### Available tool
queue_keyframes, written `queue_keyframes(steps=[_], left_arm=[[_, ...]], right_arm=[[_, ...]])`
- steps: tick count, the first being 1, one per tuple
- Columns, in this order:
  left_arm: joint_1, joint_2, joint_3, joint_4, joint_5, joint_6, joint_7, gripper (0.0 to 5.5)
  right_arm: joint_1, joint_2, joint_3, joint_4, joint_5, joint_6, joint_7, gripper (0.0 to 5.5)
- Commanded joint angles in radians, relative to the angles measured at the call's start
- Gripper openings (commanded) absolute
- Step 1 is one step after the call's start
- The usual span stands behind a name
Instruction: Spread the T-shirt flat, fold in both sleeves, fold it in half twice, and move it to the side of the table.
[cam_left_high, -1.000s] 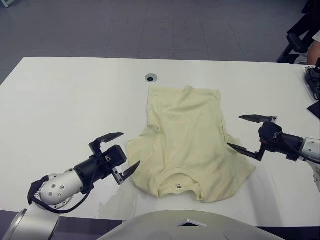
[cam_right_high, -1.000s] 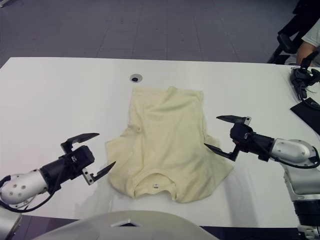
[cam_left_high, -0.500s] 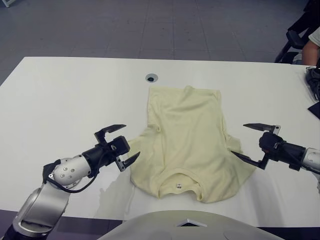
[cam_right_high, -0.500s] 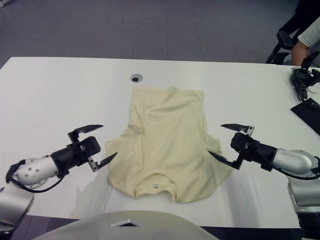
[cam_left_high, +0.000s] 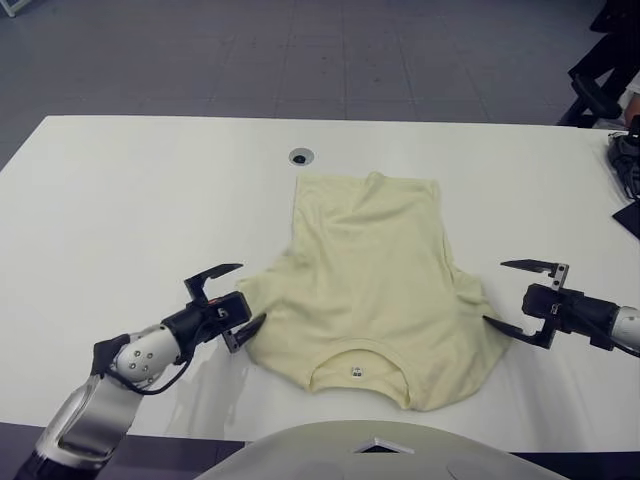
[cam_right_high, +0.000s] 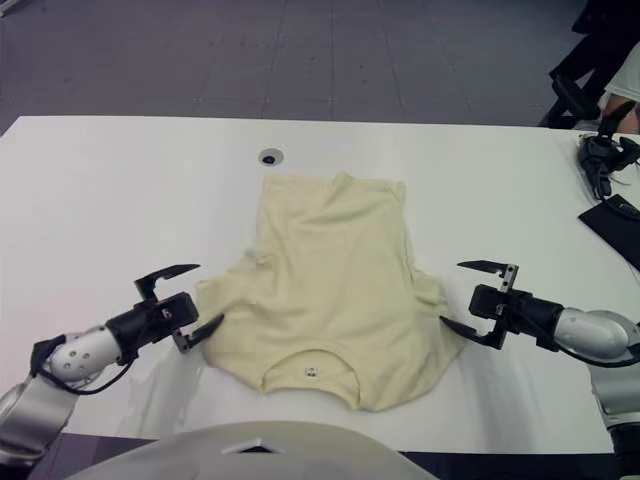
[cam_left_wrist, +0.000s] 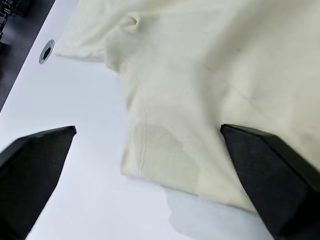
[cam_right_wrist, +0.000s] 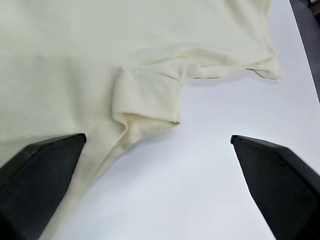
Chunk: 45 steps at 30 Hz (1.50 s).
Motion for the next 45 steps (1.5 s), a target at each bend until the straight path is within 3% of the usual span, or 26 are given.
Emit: queue_keyframes(steps=[1, 5, 12, 20, 31, 36, 40, 43, 45], left_arm=[[0.177, 0.007, -0.018, -0.100, 0.022, 0.089, -0.035, 5.39], [0.180, -0.011, -0.047, -0.178, 0.048, 0.165, -0.025, 5.39], [0.103, 0.037, 0.078, -0.103, 0.098, 0.187, -0.019, 5.39], [-0.111, -0.130, 0.244, -0.370, -0.354, 0.490, -0.073, 5.39], [-0.442, -0.298, 0.639, -0.403, -0.832, 0.927, 0.158, 5.39], [-0.443, -0.449, 0.772, -0.358, -1.020, 1.038, 0.331, 5.39], [-0.387, -0.546, 0.796, -0.259, -1.042, 1.092, 0.448, 5.39], [-0.341, -0.726, 0.865, -0.275, -1.146, 1.070, 0.615, 5.39], [-0.252, -0.833, 0.848, -0.327, -1.213, 1.046, 0.704, 5.39]], right_arm=[[0.043, -0.013, 0.004, -0.022, 0.004, 0.056, 0.021, 5.40], [0.031, 0.006, 0.004, -0.047, 0.034, 0.099, 0.010, 5.40], [-0.011, 0.008, -0.020, -0.066, 0.089, 0.156, 0.013, 5.40], [-0.246, 0.037, 0.006, -0.082, 0.222, 0.337, 0.031, 5.40], [-0.373, 0.180, 0.069, -0.079, 0.205, 0.357, -0.061, 5.40], [-0.384, 0.245, 0.006, -0.122, 0.221, 0.390, -0.187, 5.40], [-0.257, 0.273, -0.072, -0.235, 0.230, 0.434, -0.263, 5.40], [-0.212, 0.276, -0.085, -0.266, 0.222, 0.443, -0.280, 5.40], [-0.203, 0.277, -0.088, -0.277, 0.220, 0.450, -0.287, 5.40]])
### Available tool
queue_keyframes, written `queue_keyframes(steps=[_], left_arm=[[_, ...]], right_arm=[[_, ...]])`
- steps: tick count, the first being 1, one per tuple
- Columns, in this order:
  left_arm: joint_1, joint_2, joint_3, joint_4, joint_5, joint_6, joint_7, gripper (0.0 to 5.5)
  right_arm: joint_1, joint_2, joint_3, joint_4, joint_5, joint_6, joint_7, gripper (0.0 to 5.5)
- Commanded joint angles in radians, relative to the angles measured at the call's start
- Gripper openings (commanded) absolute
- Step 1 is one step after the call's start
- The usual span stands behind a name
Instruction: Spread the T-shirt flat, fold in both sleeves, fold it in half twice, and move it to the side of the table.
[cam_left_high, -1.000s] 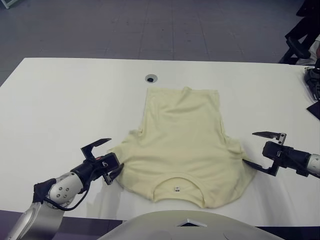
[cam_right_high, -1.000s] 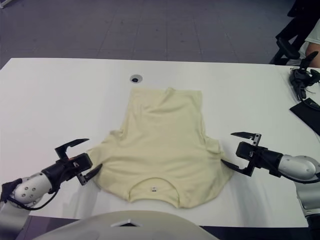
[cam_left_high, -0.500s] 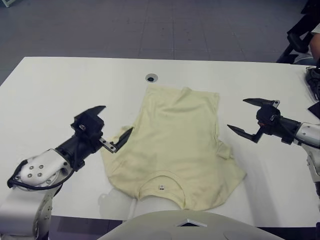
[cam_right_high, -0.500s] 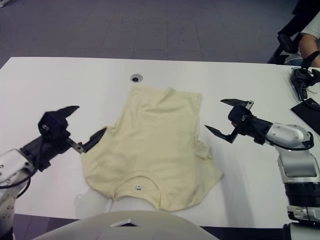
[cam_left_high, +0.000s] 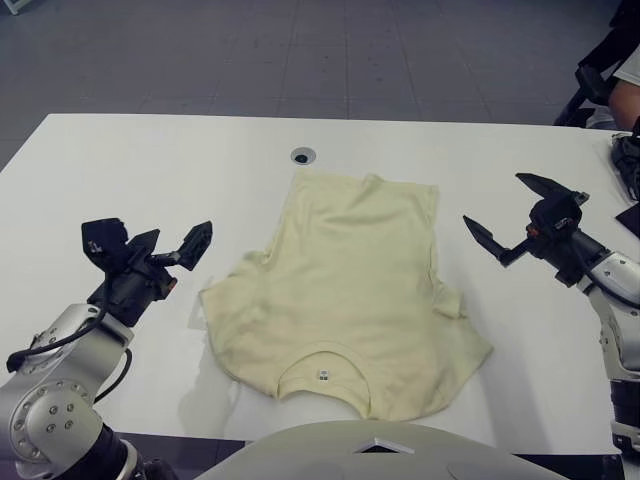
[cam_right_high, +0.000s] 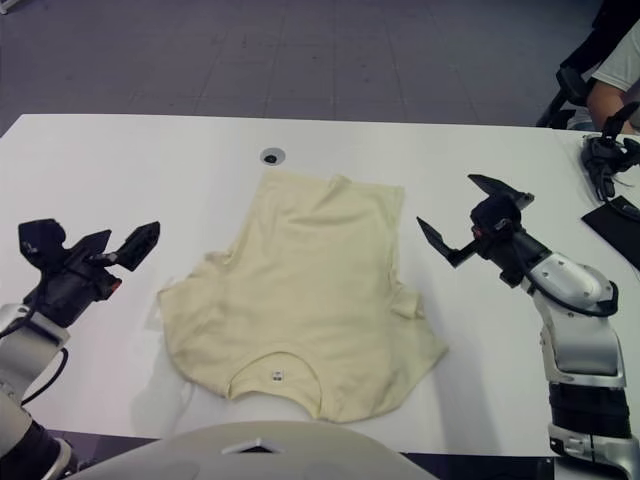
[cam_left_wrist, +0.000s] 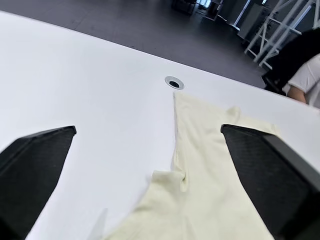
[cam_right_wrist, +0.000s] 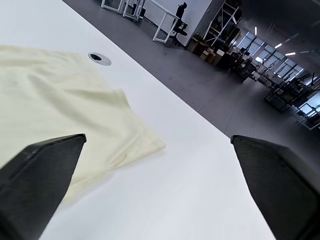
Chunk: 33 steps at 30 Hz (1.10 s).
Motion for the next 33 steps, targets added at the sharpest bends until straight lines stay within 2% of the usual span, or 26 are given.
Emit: queue_keyframes(steps=[1, 3, 7, 9, 11, 18, 21, 29, 32, 33], left_arm=[[0.164, -0.200, -0.018, -0.088, -0.117, -0.038, 0.165, 5.39], [0.271, -0.245, -0.051, -0.133, -0.116, -0.061, 0.208, 5.39], [0.475, -0.257, -0.127, -0.171, -0.096, -0.099, 0.212, 5.39], [0.521, -0.237, -0.170, -0.160, -0.079, -0.132, 0.196, 5.39], [0.504, -0.205, -0.192, -0.125, -0.074, -0.173, 0.187, 5.16], [0.401, -0.090, -0.223, -0.006, -0.116, -0.278, 0.185, 3.76], [0.418, -0.068, -0.261, 0.032, -0.122, -0.286, 0.173, 3.14], [0.476, -0.037, -0.268, 0.082, -0.087, -0.340, 0.203, 1.72], [0.459, -0.003, -0.299, 0.101, -0.077, -0.347, 0.177, 1.23], [0.448, 0.014, -0.310, 0.117, -0.072, -0.345, 0.160, 1.46]], right_arm=[[0.020, 0.002, -0.021, -0.036, -0.002, 0.020, -0.013, 5.40], [0.032, 0.001, -0.022, -0.041, -0.005, 0.021, -0.011, 5.40], [0.044, -0.004, -0.029, -0.050, -0.006, 0.023, -0.004, 5.40], [0.046, -0.006, -0.032, -0.053, -0.005, 0.025, -0.001, 5.40], [0.049, -0.004, -0.031, -0.056, -0.008, 0.026, -0.003, 5.40], [0.053, 0.005, -0.021, -0.077, -0.014, 0.035, -0.007, 5.40], [0.037, 0.004, -0.010, -0.070, -0.016, 0.038, -0.004, 5.40], [0.029, 0.002, -0.003, -0.073, -0.017, 0.046, 0.000, 5.40], [0.027, 0.008, 0.008, -0.076, -0.022, 0.048, -0.002, 5.40], [0.024, 0.009, 0.011, -0.075, -0.023, 0.049, -0.003, 5.40]])
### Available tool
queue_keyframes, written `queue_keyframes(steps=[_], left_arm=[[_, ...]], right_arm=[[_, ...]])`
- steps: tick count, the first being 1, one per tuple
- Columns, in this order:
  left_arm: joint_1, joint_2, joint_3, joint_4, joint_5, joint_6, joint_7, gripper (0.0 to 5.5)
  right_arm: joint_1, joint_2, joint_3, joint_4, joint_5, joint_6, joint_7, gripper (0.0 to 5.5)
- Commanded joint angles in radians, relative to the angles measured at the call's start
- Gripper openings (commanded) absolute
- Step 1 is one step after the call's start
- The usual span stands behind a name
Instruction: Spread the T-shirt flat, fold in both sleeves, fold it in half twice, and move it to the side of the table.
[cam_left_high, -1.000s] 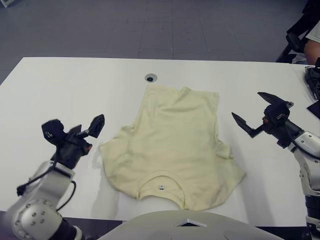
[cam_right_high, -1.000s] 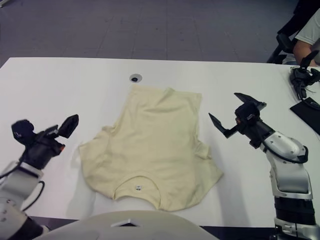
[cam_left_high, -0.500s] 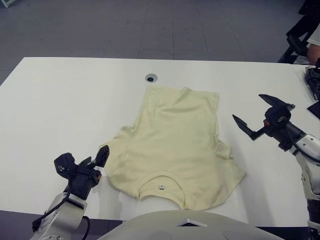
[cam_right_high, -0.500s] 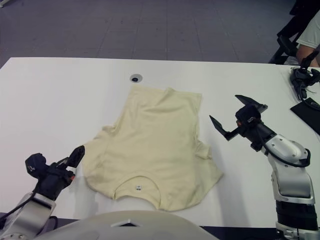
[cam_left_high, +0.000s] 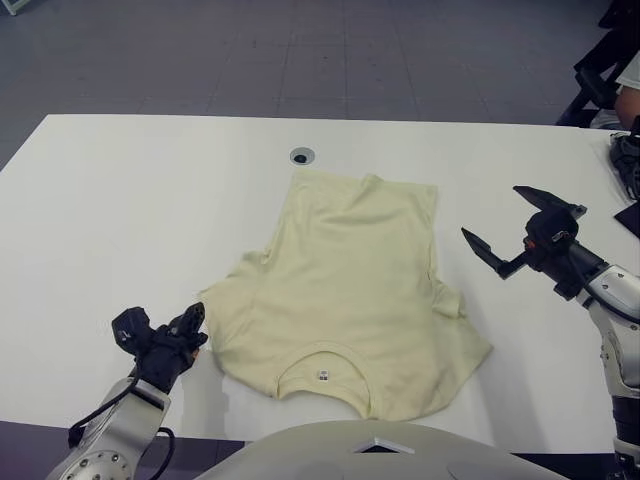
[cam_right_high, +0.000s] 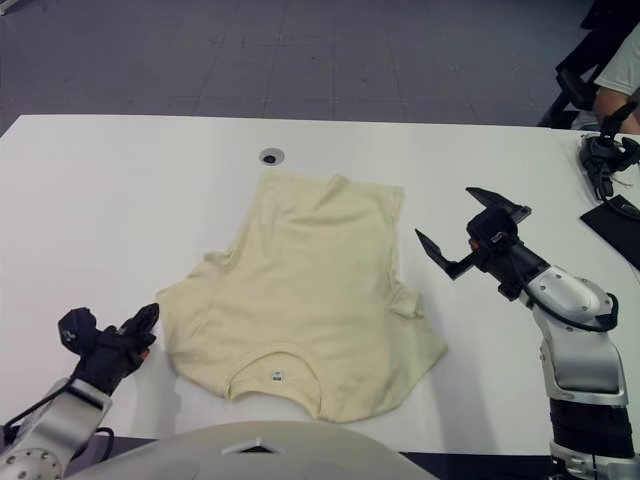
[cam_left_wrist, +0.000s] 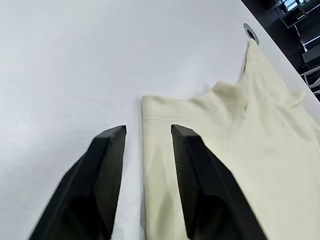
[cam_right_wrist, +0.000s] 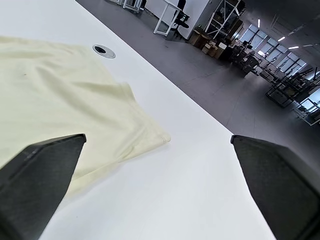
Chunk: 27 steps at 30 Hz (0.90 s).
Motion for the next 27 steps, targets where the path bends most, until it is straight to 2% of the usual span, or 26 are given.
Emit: queue_keyframes(steps=[1, 6, 11, 13, 20, 27], left_arm=[[-0.038, 0.071, -0.048, 0.065, 0.030, -0.005, -0.052, 1.55], [-0.112, 0.139, -0.057, 0.206, 0.089, -0.045, -0.130, 2.35], [-0.109, 0.148, -0.074, 0.258, 0.116, -0.069, -0.172, 3.25], [-0.093, 0.141, -0.085, 0.257, 0.105, -0.065, -0.183, 3.04], [-0.052, 0.140, -0.131, 0.251, 0.105, -0.063, -0.204, 1.70], [-0.068, 0.133, -0.099, 0.297, 0.138, -0.120, -0.180, 0.42]], right_arm=[[-0.009, 0.006, 0.019, -0.009, -0.008, 0.014, -0.002, 5.40], [-0.015, -0.001, 0.028, -0.005, -0.009, 0.014, 0.005, 5.40], [-0.025, -0.001, 0.036, 0.001, -0.013, 0.011, 0.008, 5.40], [-0.027, 0.000, 0.040, 0.002, -0.016, 0.009, 0.008, 5.40], [-0.018, 0.006, 0.048, 0.002, -0.025, 0.004, 0.003, 5.40], [-0.026, 0.007, 0.054, 0.020, -0.028, -0.009, 0.008, 5.40]])
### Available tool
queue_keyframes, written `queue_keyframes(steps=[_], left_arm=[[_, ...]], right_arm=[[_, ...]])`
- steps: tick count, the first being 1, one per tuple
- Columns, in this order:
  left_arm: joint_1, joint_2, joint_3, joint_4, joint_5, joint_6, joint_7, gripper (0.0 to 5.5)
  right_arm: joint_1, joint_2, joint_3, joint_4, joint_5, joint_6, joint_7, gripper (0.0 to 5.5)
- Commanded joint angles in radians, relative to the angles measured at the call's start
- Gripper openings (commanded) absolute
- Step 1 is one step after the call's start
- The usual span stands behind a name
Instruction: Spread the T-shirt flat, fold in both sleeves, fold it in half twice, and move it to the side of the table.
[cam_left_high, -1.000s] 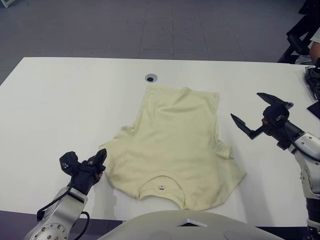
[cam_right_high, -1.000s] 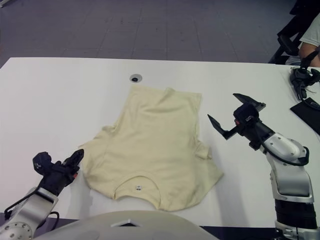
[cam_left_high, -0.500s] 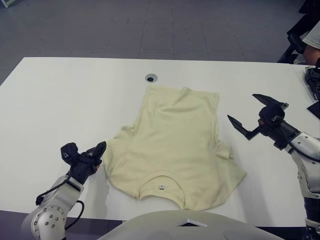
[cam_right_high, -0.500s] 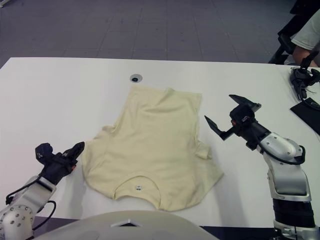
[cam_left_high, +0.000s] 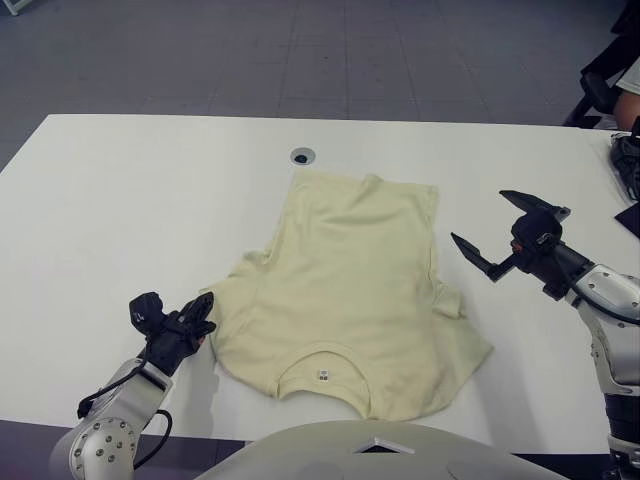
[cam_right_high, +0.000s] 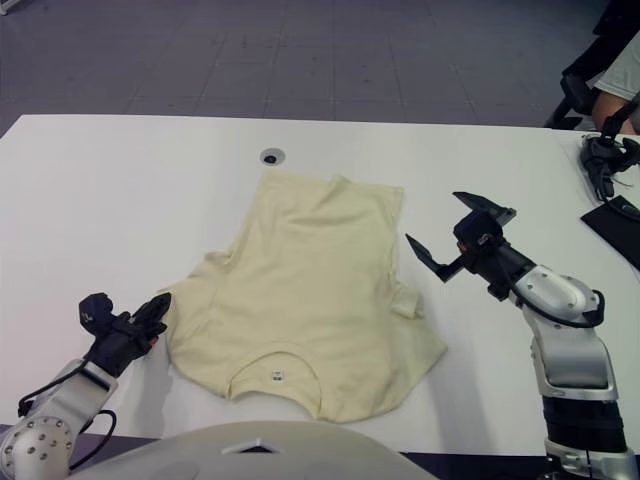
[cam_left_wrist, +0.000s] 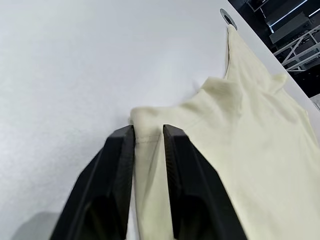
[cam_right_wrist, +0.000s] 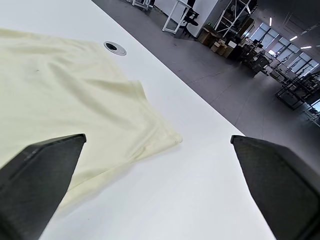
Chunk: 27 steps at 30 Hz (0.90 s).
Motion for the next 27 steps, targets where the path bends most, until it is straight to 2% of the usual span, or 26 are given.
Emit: queue_keyframes(steps=[1, 2, 8, 11, 18, 23, 27], left_arm=[[0.018, -0.006, 0.004, 0.051, 0.045, 0.004, 0.031, 0.17], [0.021, -0.005, -0.001, 0.041, 0.043, 0.003, 0.027, 0.01], [0.015, -0.007, 0.002, -0.017, -0.010, -0.012, -0.008, 0.01], [0.013, 0.031, -0.029, -0.118, 0.046, -0.053, -0.040, 0.01], [-0.010, 0.108, -0.184, -0.344, 0.125, -0.064, -0.095, 0.01], [-0.017, 0.264, -0.382, -0.484, 0.245, -0.072, -0.240, 0.01], [0.036, 0.399, -0.509, -0.458, 0.413, -0.119, -0.340, 0.01]], right_arm=[[-0.010, 0.006, 0.007, 0.011, -0.006, -0.008, 0.005, 5.40], [-0.010, 0.006, 0.010, 0.013, -0.005, -0.010, 0.005, 5.40], [-0.001, 0.009, 0.013, 0.020, -0.008, -0.021, 0.001, 5.40], [-0.001, 0.010, 0.012, 0.026, -0.008, -0.025, 0.001, 5.40], [0.001, 0.009, 0.011, 0.040, -0.012, -0.038, 0.004, 5.40], [0.006, 0.010, 0.008, 0.044, -0.014, -0.044, 0.005, 5.40], [-0.006, 0.009, 0.014, 0.053, -0.015, -0.048, 0.008, 5.40]])
